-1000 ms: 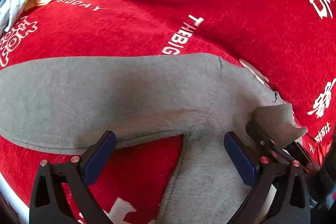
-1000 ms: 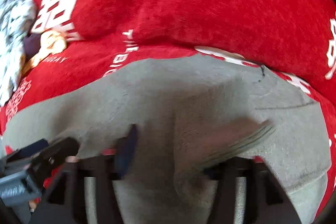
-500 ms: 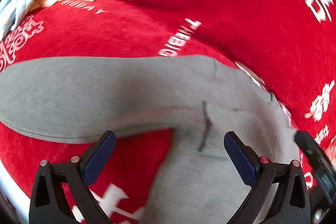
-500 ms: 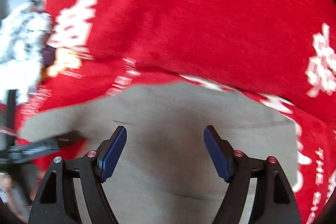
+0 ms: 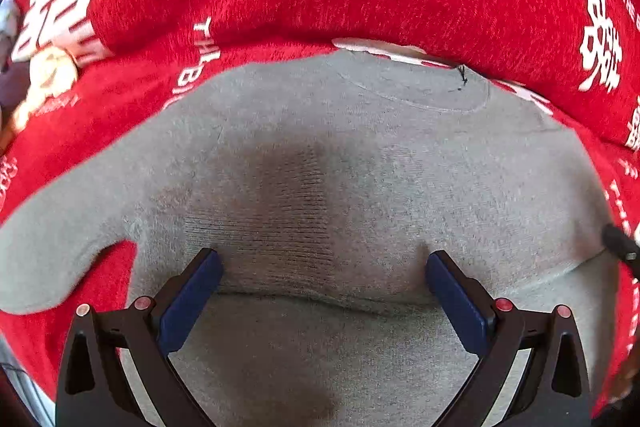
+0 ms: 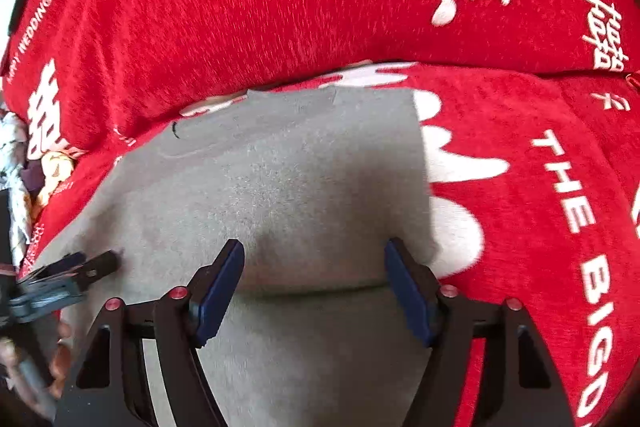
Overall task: Fold small clothes
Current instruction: 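Reach the left tool to the other sleeve cuff and grasp it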
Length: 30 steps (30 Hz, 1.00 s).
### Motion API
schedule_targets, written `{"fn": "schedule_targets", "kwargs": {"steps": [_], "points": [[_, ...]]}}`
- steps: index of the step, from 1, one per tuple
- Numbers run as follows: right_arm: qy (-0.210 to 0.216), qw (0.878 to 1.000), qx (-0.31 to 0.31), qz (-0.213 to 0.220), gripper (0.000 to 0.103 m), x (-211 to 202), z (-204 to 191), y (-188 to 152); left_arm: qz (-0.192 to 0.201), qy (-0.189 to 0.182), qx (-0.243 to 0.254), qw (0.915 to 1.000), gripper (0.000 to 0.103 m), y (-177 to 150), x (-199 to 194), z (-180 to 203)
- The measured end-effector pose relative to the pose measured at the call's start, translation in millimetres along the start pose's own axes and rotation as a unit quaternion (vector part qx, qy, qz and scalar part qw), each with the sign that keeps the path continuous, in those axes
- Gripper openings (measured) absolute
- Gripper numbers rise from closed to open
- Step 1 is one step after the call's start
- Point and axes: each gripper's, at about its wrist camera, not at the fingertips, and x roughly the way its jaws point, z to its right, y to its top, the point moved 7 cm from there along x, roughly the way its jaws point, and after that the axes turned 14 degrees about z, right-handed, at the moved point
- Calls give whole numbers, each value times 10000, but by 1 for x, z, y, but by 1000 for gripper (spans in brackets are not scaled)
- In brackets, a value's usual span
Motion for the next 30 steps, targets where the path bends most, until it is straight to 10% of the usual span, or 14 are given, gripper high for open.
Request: {"fn": "schedule_targets", "kwargs": {"steps": [8, 16, 20, 27, 30], "points": [[-15, 9968, -759, 255, 78, -10, -26, -4, -49, 201, 170, 9996, 103, -2, 0, 6], [-280, 9956, -888, -75, 78, 6, -41, -8, 370, 419, -1243, 9907, 103, -15, -49, -76], [-169, 9957, -902, 118, 78, -5, -57, -11, 627, 922, -2417, 9639, 103, -44, -76, -156], [93, 9927, -1204, -7, 78, -3, -105, -31, 1175, 1944, -4053, 8855, 103, -98, -114, -301], [170, 9908, -1339, -44, 78, -4, -123, -36, 1158, 2413, -4258, 8643, 103, -115, -114, -347]]}}
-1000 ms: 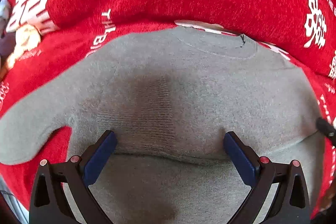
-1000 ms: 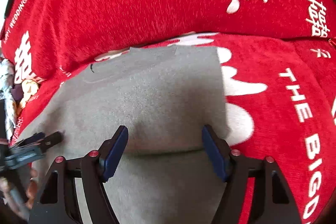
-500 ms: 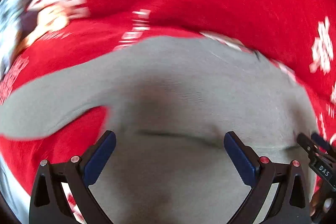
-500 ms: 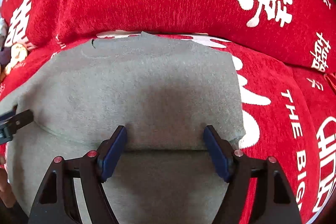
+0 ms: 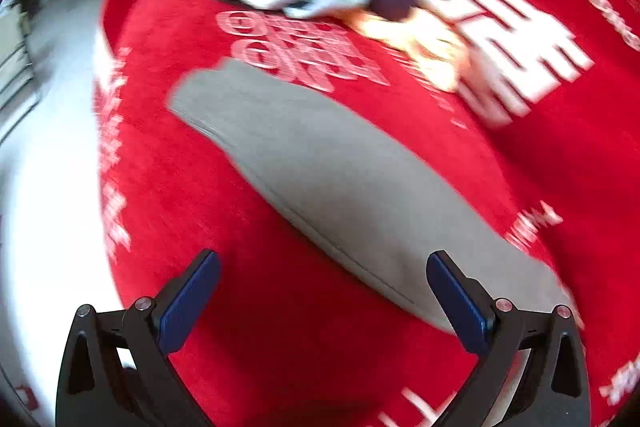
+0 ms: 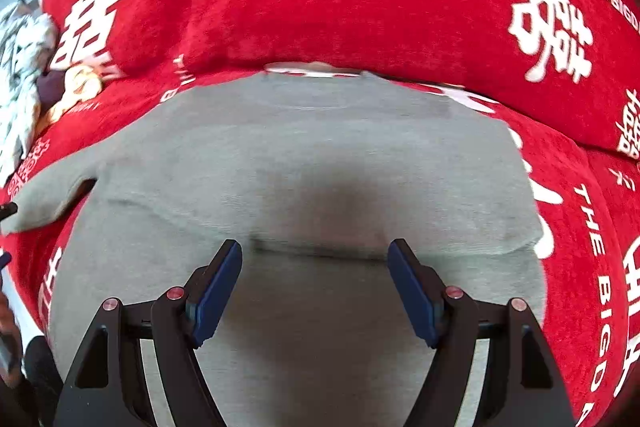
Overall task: Fold small clothes
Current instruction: 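Reach the left tool to the other sleeve cuff and grasp it, then lift the sleeve with the left tool and carry it across the sweater body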
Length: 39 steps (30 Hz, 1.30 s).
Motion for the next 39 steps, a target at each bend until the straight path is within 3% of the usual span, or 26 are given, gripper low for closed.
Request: {"fn": "schedule_targets", "kwargs": {"steps": [2, 4, 11, 13, 15, 17, 23, 29, 34, 37, 39], "points": [[36, 10000, -93, -9, 78, 0, -11, 1, -151, 189, -168, 9996, 103, 6, 23, -16], [79, 9998, -195, -26, 78, -1, -22, 2, 115, 430, -146, 9989, 103, 21, 36, -19], [73, 9981, -575, -195, 78, 6, -55, -3, 223, 598, -14, 9980, 102, 59, 76, -9], [95, 9980, -578, -240, 78, 8, -62, -4, 372, 582, -56, 9976, 83, 65, 76, -7], [104, 9982, -537, -265, 78, 9, -65, -4, 529, 610, 45, 9967, 33, 68, 70, -8], [102, 9983, -507, -277, 78, 12, -69, -2, 487, 354, -100, 9981, 15, 68, 65, -12], [136, 9966, -777, -224, 78, 22, -94, 18, 299, -197, -462, 9983, 13, 71, 54, -20], [261, 9925, -1179, -171, 78, 64, -143, 57, 513, -740, -263, 9956, 13, 87, 23, 0], [138, 9838, -1740, -409, 78, 115, -199, 52, 639, -1017, -87, 9927, 13, 106, 5, 13], [59, 9826, -1819, -366, 78, 129, -217, 45, 390, -1122, 44, 9929, 13, 106, 6, 23], [236, 9806, -1899, -419, 78, 129, -226, 45, 203, -1195, 243, 9923, 13, 100, 7, 38]]}}
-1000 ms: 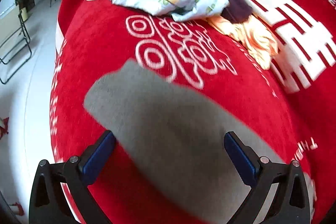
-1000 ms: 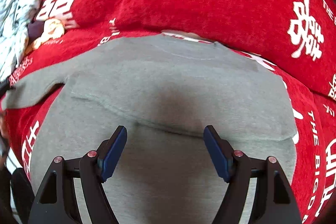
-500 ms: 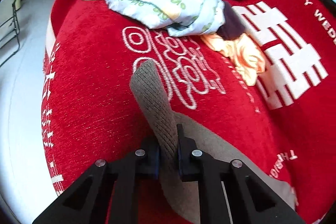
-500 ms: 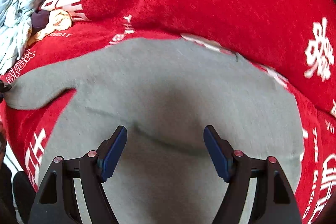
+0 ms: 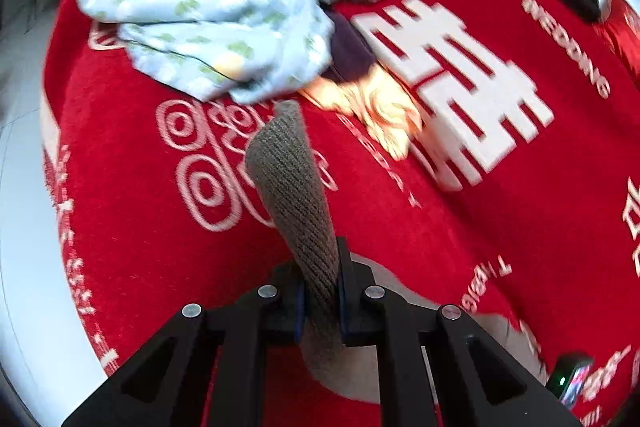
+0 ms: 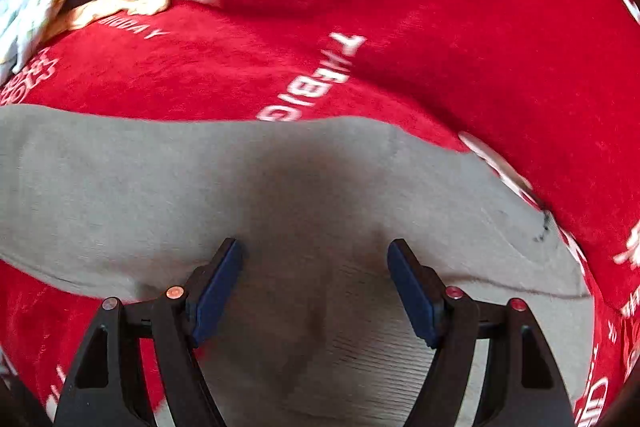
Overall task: Fold small clothes
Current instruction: 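Lift the sleeve with the left tool and carry it across the sweater body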
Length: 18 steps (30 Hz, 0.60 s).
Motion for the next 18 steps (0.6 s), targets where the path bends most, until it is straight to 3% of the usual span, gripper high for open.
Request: {"fn": "schedule_targets", "kwargs": {"steps": [3, 10, 18], "points": [[443, 9986, 286, 42, 78, -12, -1, 3, -139, -92, 360, 9992, 13, -12, 1, 27], [323, 9977, 581, 93, 78, -49, 46, -7, -353, -508, 968, 9934, 13, -40, -12, 103], [34, 9957, 929, 46, 78, -69, 104, -34, -556, -707, 1626, 9826, 13, -77, -20, 178]]}}
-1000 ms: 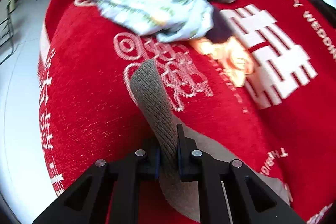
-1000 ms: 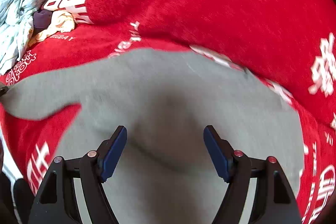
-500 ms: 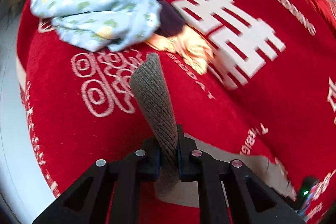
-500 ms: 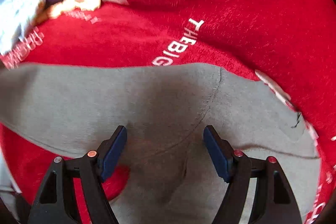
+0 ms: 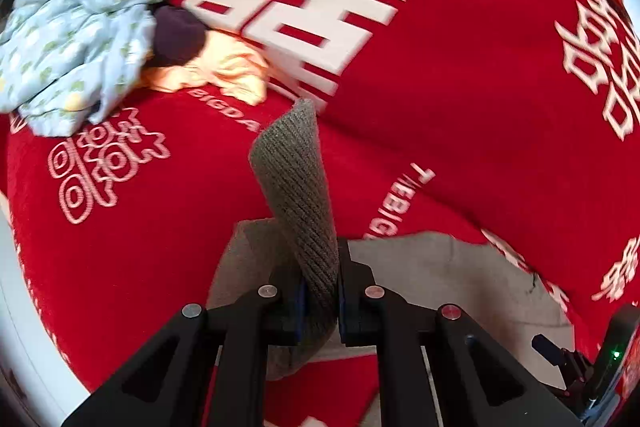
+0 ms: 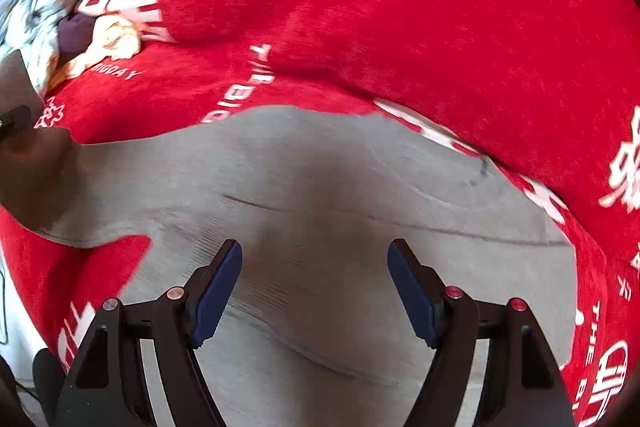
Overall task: Fold small clothes
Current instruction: 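Lift the sleeve with the left tool and carry it across the sweater body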
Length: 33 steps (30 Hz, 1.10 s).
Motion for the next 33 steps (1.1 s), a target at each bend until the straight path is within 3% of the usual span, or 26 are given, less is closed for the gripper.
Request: {"fn": "schedule_targets", "kwargs": {"steps": [17, 27, 33], "points": [[-290, 9963, 803, 62, 78, -26, 112, -36, -226, -351, 1013, 9940, 13, -43, -8, 143], [-376, 9916, 1226, 155, 78, -41, 169, -61, -278, -653, 1577, 9849, 13, -75, -24, 240], [-423, 9883, 1459, 165, 78, -44, 196, -76, -377, -715, 1843, 9795, 12, -96, -25, 271]]}}
